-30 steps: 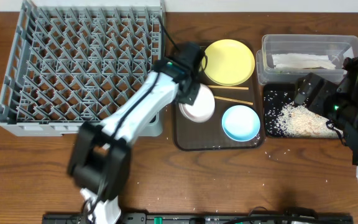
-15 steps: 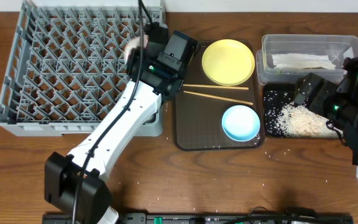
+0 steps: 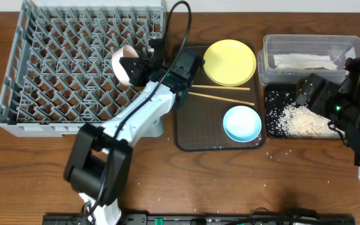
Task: Sort waste into correct bins and load items into the dishwasher
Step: 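Carry the pink bowl with left gripper and set it in the rack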
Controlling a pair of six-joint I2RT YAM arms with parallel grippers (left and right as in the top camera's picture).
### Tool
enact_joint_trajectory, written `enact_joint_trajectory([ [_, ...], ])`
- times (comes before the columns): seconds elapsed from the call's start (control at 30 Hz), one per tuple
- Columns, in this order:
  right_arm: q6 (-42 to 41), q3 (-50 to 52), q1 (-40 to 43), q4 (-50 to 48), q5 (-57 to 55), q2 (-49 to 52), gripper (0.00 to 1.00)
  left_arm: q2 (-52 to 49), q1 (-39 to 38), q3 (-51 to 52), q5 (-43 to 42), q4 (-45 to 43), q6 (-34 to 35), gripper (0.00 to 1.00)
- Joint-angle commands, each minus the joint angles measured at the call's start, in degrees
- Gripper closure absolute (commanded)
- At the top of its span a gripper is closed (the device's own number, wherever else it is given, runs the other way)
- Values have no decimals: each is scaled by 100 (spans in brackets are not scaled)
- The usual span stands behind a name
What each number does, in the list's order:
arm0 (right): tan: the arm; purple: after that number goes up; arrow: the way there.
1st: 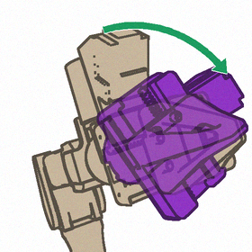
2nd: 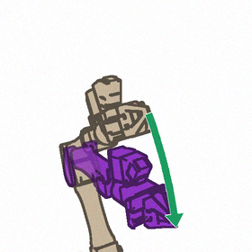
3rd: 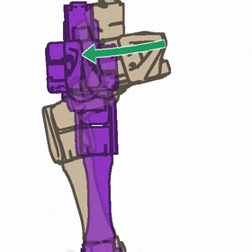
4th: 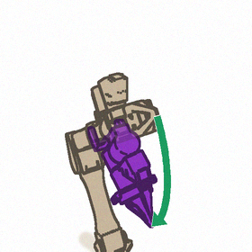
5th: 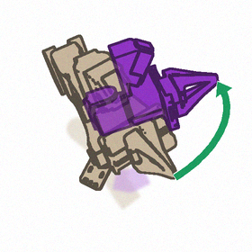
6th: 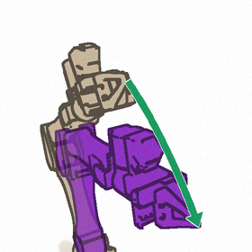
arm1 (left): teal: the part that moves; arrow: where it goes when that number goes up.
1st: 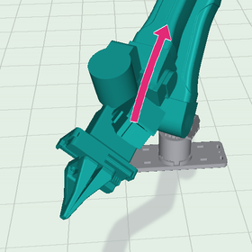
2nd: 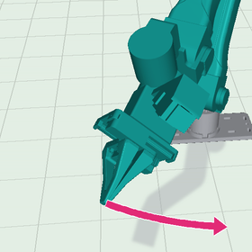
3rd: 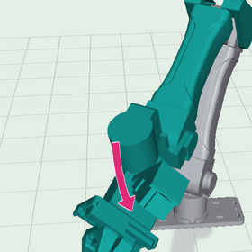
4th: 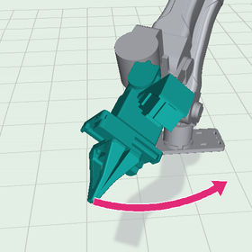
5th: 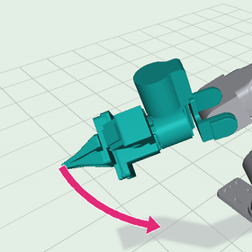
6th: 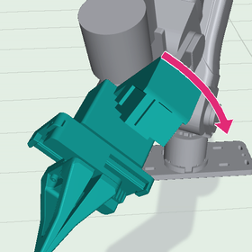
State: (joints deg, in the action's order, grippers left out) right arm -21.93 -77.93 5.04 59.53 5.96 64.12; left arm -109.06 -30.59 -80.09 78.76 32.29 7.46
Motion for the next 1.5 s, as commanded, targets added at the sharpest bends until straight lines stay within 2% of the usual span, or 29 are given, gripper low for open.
enact_joint_trajectory([
  [0.0,-52,-28,24,13,-13,9,1,-210,2,15,619,-26,70,93],
  [0.27,-52,-28,24,13,-13,9,1,-293,76,17,601,-52,72,93],
  [0.43,-52,-28,24,11,-13,9,1,-293,238,17,-22,-48,-140,93],
  [0.63,-52,-28,24,13,-13,9,1,-293,304,17,-42,-164,-319,93],
  [0.83,-52,-28,24,13,-13,9,1,-293,304,52,-678,-155,-407,93],
  [1.1,-52,-28,24,13,-13,9,1,-293,240,125,-680,-133,-1176,93],
  [1.33,-52,-28,24,11,-13,9,1,-293,-39,125,-802,-129,-1150,93],
  [1.4,-52,-28,24,11,-13,9,1,-291,-188,122,-1185,72,-1152,90],
  [1.47,-52,-28,24,13,-13,9,1,-291,-345,122,-1368,323,-1152,83],
])
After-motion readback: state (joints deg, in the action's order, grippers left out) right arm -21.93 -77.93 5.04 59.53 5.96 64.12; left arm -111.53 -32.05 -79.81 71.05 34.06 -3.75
